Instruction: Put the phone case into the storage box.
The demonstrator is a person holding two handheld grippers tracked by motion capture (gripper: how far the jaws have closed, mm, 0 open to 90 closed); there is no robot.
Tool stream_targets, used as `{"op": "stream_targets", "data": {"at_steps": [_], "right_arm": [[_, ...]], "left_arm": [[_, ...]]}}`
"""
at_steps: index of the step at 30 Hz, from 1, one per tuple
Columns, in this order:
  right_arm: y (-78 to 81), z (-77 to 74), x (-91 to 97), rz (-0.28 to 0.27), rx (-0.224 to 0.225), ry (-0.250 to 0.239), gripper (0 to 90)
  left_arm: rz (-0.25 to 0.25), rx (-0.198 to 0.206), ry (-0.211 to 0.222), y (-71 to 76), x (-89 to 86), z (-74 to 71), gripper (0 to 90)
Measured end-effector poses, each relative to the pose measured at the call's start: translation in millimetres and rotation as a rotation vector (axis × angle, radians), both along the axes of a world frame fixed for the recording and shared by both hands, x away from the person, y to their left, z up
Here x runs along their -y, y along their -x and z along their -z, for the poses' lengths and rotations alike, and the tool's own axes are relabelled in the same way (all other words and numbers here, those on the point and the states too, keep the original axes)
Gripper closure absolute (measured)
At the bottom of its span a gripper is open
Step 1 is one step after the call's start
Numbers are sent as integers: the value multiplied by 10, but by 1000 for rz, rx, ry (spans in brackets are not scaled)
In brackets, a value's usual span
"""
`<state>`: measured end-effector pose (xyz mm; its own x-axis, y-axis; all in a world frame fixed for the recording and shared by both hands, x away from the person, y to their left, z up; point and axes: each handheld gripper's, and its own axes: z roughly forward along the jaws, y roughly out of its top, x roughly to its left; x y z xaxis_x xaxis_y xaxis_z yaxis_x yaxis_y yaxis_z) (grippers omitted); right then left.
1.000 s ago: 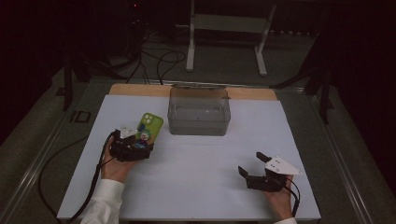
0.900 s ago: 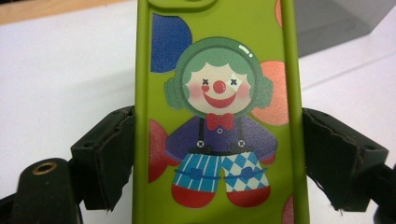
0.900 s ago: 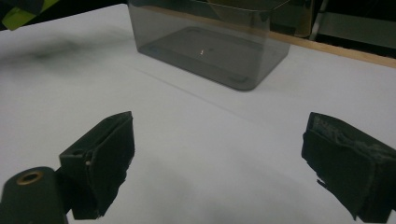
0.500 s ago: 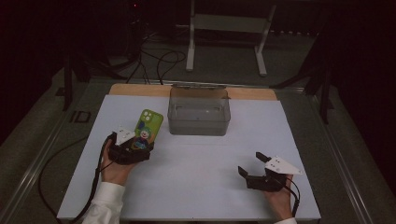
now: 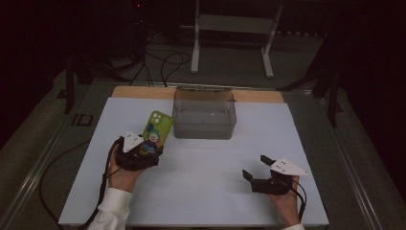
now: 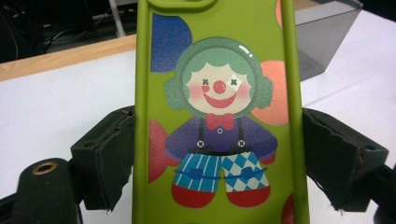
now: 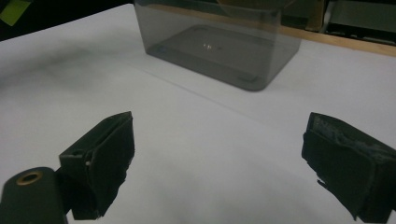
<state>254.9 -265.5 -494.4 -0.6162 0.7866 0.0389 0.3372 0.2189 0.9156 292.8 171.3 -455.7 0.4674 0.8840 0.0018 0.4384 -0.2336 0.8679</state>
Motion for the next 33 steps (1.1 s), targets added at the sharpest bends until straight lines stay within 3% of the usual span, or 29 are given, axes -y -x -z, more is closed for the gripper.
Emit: {"op": "stream_targets", "data": {"at_steps": [8, 18, 33], "right_arm": [[-7, -155, -98, -24, 16, 14, 93], [-88, -298, -187, -43, 0, -48, 93], [-165, -444, -346, -69, 1, -58, 93]], "left_arm": [[17, 14, 4, 19, 48, -16, 158], [30, 18, 25, 27, 95, -34, 158], [49, 28, 26, 41, 185, -22, 158]]}}
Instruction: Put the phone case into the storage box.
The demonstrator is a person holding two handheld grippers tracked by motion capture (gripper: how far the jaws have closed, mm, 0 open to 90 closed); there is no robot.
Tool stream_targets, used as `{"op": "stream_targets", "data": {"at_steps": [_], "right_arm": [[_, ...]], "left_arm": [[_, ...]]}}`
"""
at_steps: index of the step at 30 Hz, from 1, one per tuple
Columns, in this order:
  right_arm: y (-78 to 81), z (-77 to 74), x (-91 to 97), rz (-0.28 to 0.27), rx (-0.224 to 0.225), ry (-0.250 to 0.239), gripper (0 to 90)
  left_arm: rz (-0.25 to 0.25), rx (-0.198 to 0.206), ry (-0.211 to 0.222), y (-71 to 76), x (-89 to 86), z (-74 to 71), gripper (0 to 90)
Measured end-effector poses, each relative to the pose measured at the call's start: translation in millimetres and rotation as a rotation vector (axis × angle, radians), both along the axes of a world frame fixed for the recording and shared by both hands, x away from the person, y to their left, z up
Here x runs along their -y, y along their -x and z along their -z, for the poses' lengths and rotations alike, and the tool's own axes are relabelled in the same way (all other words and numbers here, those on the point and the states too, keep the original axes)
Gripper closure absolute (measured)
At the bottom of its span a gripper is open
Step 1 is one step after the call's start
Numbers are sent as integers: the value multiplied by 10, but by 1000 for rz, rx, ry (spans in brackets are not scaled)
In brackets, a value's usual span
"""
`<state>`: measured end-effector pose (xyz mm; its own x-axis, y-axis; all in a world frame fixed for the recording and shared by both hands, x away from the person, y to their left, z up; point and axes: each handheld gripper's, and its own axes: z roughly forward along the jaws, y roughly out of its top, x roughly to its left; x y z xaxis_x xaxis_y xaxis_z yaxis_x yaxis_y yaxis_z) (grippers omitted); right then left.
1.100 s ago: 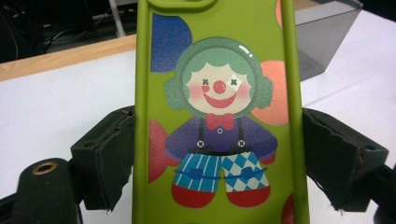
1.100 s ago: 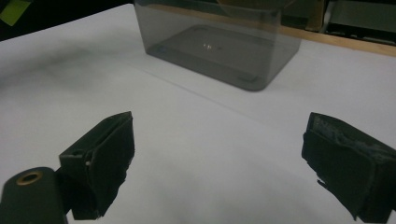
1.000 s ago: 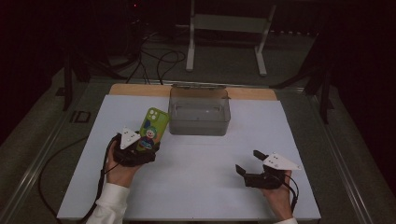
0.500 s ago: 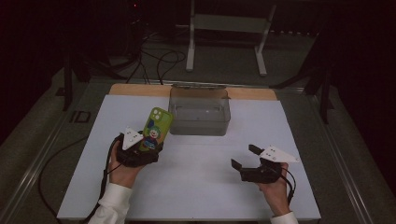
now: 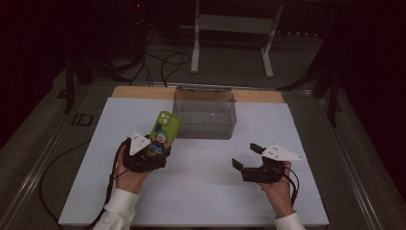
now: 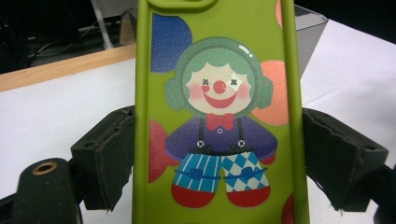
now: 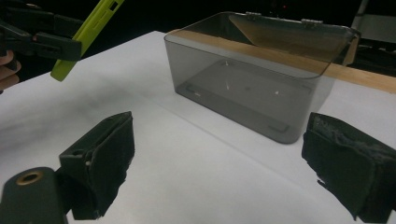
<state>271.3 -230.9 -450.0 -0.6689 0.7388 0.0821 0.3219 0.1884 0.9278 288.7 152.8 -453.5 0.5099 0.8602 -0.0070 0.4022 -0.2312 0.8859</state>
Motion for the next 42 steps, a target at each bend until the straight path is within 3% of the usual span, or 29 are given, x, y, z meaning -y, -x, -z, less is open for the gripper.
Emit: {"op": "stream_targets", "data": {"at_steps": [32, 42], "right_arm": [[-241, -146, -536, -58, -42, -50, 93], [-329, -167, -774, -80, -78, -65, 101]], "left_arm": [[-8, 21, 18, 33, 181, 83, 158], [-2, 30, 35, 52, 224, 92, 158]]}}
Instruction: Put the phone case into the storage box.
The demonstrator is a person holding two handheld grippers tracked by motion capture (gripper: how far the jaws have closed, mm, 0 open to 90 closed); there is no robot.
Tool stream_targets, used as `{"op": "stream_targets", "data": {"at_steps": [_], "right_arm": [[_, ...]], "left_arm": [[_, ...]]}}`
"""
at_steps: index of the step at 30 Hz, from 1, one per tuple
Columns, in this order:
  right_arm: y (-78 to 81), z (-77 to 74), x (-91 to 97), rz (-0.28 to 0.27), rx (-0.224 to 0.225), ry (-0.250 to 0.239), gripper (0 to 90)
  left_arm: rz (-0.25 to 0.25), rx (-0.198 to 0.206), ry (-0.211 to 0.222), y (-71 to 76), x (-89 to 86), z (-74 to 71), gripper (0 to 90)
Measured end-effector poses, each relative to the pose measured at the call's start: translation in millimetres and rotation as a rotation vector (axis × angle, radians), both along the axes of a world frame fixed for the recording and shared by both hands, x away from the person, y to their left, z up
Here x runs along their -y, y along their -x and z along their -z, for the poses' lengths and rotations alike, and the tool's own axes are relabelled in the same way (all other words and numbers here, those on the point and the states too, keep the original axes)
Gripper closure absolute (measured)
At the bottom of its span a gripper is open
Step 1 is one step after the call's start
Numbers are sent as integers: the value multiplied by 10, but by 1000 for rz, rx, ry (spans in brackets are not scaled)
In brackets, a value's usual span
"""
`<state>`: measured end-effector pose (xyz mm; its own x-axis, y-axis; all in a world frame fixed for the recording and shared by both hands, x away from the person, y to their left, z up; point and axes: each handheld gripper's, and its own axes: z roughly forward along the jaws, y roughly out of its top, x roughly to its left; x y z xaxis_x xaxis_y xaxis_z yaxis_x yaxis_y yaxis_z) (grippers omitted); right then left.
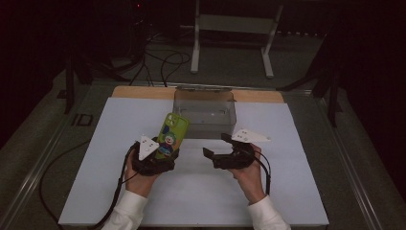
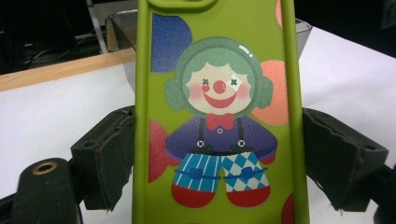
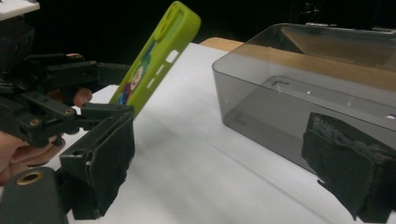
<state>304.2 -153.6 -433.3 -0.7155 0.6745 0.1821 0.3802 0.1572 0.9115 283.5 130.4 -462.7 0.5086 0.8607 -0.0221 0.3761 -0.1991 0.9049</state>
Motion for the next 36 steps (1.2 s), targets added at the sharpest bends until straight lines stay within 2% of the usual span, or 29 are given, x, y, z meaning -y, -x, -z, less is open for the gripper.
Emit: {"op": "stream_targets", "data": {"at_steps": [10, 17, 23, 25, 29, 36], "right_arm": [[-71, 5, -203, -16, -45, -16, 110], [-113, 16, -303, -27, -87, -43, 158], [-140, 38, -401, -34, -119, -69, 246], [-151, 44, -435, -45, -129, -91, 326], [-162, 52, -492, -56, -150, -115, 390], [-200, 111, -617, -62, -229, -177, 570]], "left_arm": [[4, 5, 10, 15, 31, 7, 158], [13, 4, 15, 27, 70, 19, 158], [15, 4, 21, 38, 94, 25, 158], [14, 8, 27, 48, 111, 27, 158], [13, 13, 36, 60, 128, 29, 158], [-6, 20, 73, 80, 149, 37, 158]]}}
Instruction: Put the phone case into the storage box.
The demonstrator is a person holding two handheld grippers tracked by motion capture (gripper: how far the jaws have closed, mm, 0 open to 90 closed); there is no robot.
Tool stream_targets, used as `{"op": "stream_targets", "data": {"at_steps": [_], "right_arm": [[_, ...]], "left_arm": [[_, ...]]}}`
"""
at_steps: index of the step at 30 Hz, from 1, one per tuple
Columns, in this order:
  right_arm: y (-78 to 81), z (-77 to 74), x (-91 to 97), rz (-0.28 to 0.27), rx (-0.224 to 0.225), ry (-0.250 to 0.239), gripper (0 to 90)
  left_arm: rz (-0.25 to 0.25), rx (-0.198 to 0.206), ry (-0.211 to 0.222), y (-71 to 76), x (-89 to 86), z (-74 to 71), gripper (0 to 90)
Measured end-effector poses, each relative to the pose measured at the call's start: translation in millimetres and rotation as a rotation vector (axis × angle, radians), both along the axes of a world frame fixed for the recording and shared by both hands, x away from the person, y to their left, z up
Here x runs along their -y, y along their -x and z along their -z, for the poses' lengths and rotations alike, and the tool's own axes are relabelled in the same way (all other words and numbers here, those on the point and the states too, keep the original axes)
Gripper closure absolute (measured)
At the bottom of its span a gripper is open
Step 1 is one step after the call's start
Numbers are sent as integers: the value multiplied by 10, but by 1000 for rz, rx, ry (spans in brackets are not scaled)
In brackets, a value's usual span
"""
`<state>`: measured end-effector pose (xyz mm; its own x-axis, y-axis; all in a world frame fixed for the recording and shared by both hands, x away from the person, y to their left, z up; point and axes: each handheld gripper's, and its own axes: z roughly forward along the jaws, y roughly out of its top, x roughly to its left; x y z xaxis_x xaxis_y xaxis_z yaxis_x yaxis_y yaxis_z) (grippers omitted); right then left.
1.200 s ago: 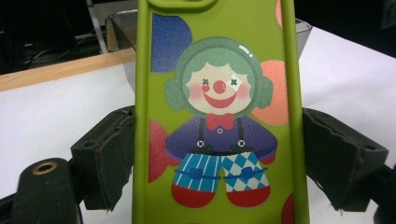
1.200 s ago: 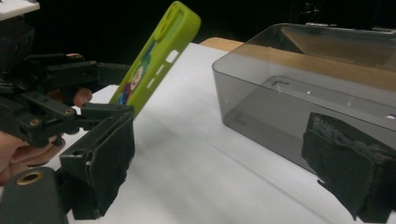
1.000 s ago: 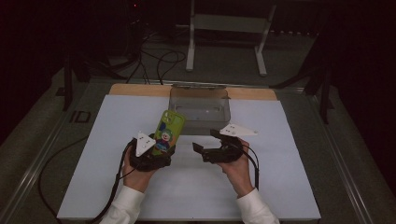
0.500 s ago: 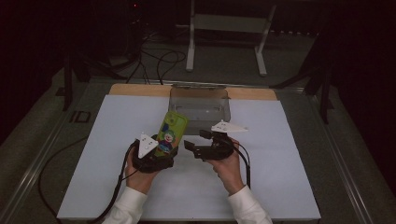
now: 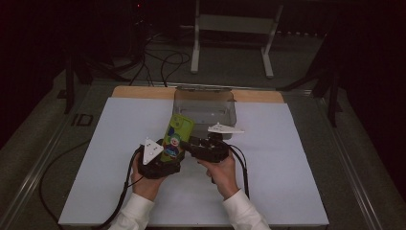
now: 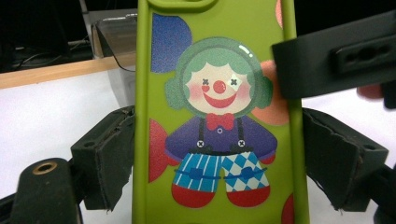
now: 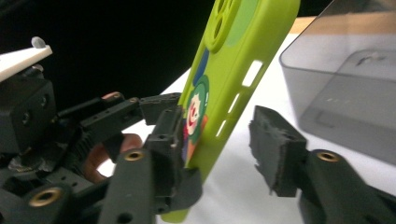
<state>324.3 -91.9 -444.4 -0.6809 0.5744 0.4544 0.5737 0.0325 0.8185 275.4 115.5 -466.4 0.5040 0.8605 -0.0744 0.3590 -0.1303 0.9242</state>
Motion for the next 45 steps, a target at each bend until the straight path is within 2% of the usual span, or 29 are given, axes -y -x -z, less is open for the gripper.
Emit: {"op": "stream_targets", "data": {"at_steps": [8, 17, 22, 25, 28, 31, 33, 42, 45], "right_arm": [[-4, 45, -72, -2, -40, -18, 722], [-39, 82, -106, 14, -78, -41, 751], [-27, 74, -120, 22, -83, -33, 779], [-22, 66, -120, 23, -81, -26, 781], [-18, 52, -110, 26, -71, -25, 781], [-21, 39, -94, 29, -73, -29, 782], [-24, 30, -76, 31, -67, -25, 781], [-26, 13, -41, 30, -65, -37, 780], [-18, 4, -40, 35, -54, -27, 780]], "left_arm": [[-30, -8, 45, 9, 11, 23, 158], [-77, -29, 79, 22, 44, 71, 158], [-74, -41, 81, 8, 52, 92, 154], [-56, -48, 89, -5, 42, 92, 151], [-32, -51, 76, -14, 48, 96, 134], [-24, -57, 52, -25, 63, 104, 86], [-12, -63, 44, -37, 63, 109, 1], [41, -38, 27, -47, -4, 76, 0], [50, -22, 20, -40, -38, 56, 0]]}}
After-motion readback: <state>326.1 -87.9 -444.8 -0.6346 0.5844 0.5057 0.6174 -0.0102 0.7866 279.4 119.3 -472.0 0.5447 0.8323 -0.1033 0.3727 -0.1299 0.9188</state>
